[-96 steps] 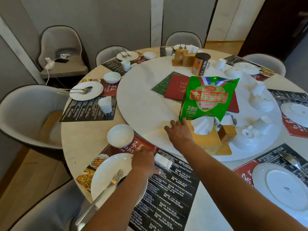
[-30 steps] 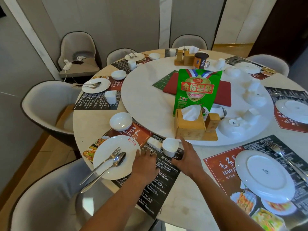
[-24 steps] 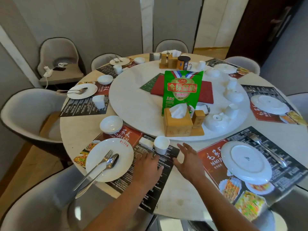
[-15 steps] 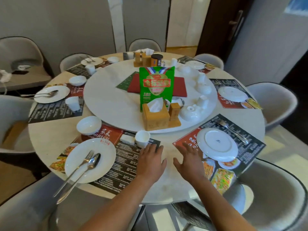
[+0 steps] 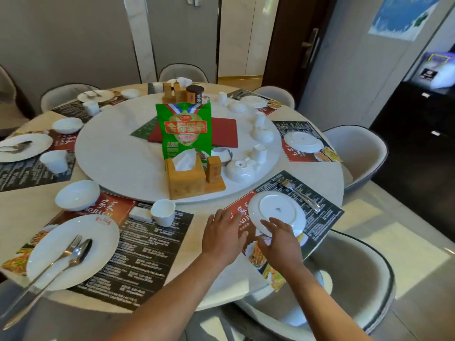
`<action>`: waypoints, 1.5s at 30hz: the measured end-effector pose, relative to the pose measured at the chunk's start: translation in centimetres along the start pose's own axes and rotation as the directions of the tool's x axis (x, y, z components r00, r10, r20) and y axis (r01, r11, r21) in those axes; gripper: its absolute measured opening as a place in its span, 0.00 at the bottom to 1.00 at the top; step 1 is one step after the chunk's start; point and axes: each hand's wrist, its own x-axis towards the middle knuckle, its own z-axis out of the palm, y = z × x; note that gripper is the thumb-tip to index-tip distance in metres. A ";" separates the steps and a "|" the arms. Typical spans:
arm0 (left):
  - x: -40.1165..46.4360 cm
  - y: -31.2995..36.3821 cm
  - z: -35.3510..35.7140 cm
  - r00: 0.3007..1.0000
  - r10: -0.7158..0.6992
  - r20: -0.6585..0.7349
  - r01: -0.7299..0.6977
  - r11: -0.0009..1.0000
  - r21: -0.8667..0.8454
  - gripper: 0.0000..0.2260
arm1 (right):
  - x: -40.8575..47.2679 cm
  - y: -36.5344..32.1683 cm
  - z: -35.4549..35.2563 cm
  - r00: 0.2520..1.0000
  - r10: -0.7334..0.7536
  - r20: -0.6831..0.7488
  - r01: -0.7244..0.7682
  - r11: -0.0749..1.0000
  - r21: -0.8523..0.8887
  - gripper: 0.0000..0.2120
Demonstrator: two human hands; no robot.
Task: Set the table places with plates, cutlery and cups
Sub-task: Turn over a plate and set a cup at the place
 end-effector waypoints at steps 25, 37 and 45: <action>5.8 11.2 9.1 0.886 -0.314 0.341 0.306 0.949 0.076 0.36 | 15.3 15.0 -4.7 0.678 0.399 0.617 -0.726 0.495 0.478 0.29; 4.0 12.6 9.9 0.948 -0.272 0.166 0.258 0.961 0.101 0.33 | 13.5 14.6 -4.3 0.726 0.377 0.576 -0.684 0.489 0.542 0.22; 4.4 14.6 8.5 0.972 -0.220 0.084 0.182 0.930 0.319 0.34 | 12.5 12.4 -6.6 0.952 0.177 0.250 -0.292 0.772 0.565 0.38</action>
